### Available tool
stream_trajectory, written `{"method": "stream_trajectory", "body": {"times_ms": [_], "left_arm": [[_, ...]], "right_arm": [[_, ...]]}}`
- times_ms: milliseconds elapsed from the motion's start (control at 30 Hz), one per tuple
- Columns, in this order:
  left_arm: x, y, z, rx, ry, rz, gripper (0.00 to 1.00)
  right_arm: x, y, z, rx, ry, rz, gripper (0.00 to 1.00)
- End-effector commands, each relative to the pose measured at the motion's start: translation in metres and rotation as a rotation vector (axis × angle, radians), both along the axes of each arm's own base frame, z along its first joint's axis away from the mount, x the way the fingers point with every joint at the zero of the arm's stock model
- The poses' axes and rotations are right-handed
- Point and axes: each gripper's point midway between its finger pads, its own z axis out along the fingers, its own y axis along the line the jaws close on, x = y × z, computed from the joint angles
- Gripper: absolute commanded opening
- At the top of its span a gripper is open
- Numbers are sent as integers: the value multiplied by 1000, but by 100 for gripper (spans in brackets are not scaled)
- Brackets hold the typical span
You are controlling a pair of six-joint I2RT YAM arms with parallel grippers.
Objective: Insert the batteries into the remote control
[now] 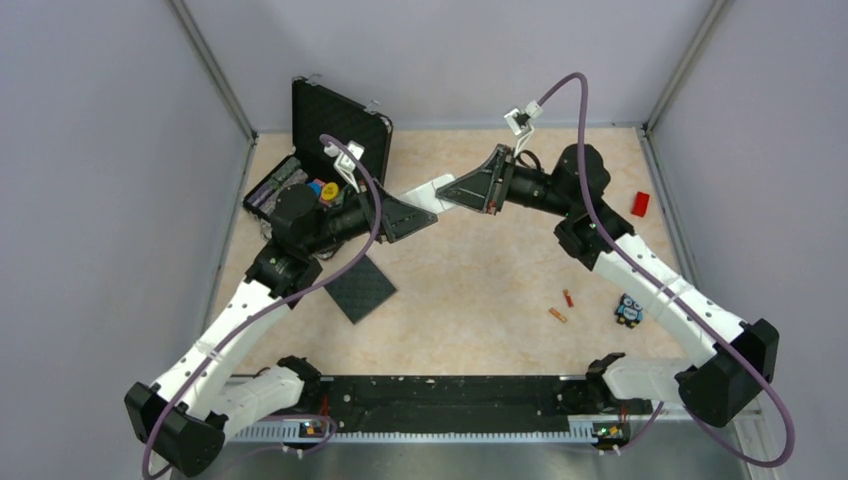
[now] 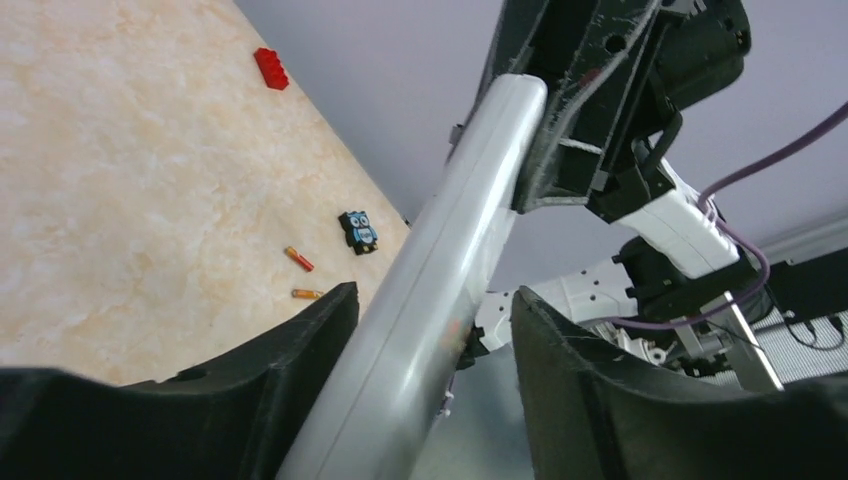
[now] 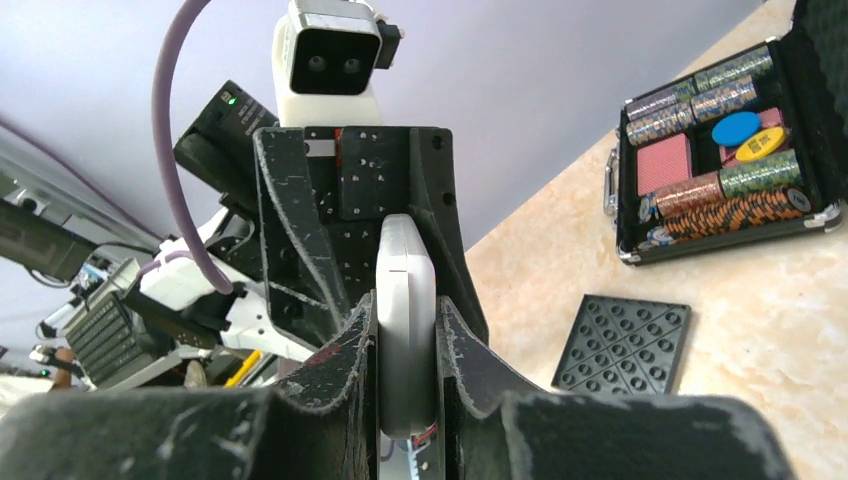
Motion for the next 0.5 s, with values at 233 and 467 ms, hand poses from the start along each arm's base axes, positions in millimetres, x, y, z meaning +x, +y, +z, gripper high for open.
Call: {"method": "stream_trajectory", "body": {"times_ms": [233,467], "left_arm": [[10,10,25,-99,-93,93,24],[23,16,4,-38,-39,169,0]], "right_arm": [[10,-4,-19,-13,102,-62,0],[28,-18,-60,-58,190,-127,1]]}}
